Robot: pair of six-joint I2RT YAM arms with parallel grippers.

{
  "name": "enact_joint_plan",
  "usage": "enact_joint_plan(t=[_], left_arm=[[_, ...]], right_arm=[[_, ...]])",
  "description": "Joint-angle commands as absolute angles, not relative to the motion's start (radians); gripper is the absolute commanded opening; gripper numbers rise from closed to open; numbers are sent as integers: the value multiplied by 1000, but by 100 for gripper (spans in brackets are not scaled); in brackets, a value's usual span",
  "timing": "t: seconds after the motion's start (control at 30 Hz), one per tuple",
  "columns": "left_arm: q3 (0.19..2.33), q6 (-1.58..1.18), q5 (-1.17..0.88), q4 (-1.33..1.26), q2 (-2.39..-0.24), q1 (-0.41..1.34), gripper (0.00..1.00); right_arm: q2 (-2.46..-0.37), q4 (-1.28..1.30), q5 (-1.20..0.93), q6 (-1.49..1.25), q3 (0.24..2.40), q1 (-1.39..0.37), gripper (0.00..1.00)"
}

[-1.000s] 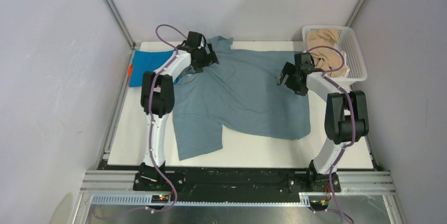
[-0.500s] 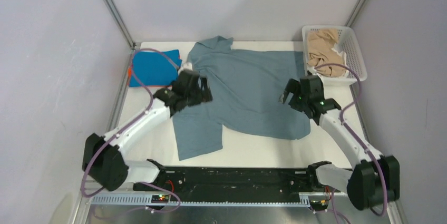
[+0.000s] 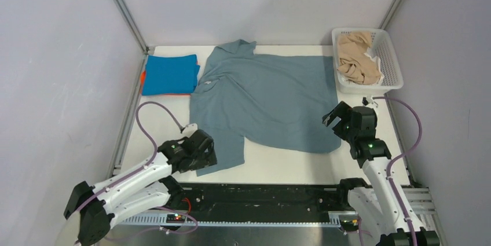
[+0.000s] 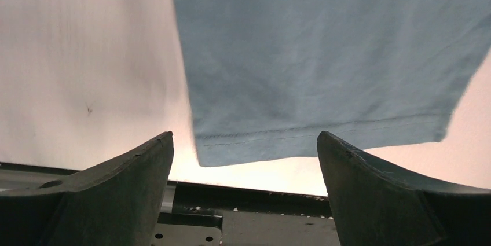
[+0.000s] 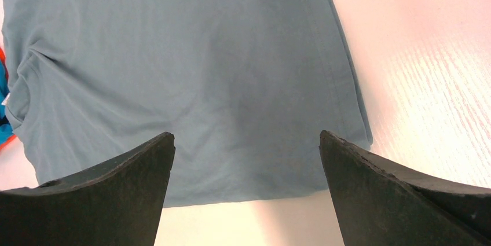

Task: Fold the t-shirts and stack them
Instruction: Grab the side of the flattened tshirt closest away from the robot with both arms

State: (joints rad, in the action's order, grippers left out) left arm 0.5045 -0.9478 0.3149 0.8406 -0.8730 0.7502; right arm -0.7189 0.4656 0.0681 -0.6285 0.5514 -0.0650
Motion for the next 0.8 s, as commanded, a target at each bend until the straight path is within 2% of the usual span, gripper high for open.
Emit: enact_joint_plan(t=[0.0, 0.13, 0.33, 0.43, 0.5, 0.57, 0.6, 0.63, 0.77], left_arm=[[459, -1023, 283, 866, -891, 770, 95], [457, -1029, 307, 863, -934, 774, 82], [465, -1057, 325, 853, -1015, 774, 51], [451, -1062, 290, 849, -1030, 783, 47], [437, -1064, 273, 843, -1035, 793, 39], [431, -1058, 263, 843, -1040, 796, 28], [431, -1056, 260, 841, -1042, 798, 11], [434, -1050, 256, 842, -1043, 799, 3], [439, -1040, 217, 844, -1037, 823, 0]], right_arm=[[-744, 453, 80, -640, 549, -59, 99], [-780, 426, 45, -644, 549, -60, 99], [-790, 431, 60, -643, 549, -59, 99], [-781, 436, 79, -646, 549, -56, 99], [-778, 442, 94, -649, 548, -56, 99], [-778, 447, 105, -651, 549, -56, 99], [-778, 450, 108, -652, 549, -55, 99], [-777, 456, 106, -653, 550, -55, 99], [-755, 545, 131, -678, 549, -55, 99]])
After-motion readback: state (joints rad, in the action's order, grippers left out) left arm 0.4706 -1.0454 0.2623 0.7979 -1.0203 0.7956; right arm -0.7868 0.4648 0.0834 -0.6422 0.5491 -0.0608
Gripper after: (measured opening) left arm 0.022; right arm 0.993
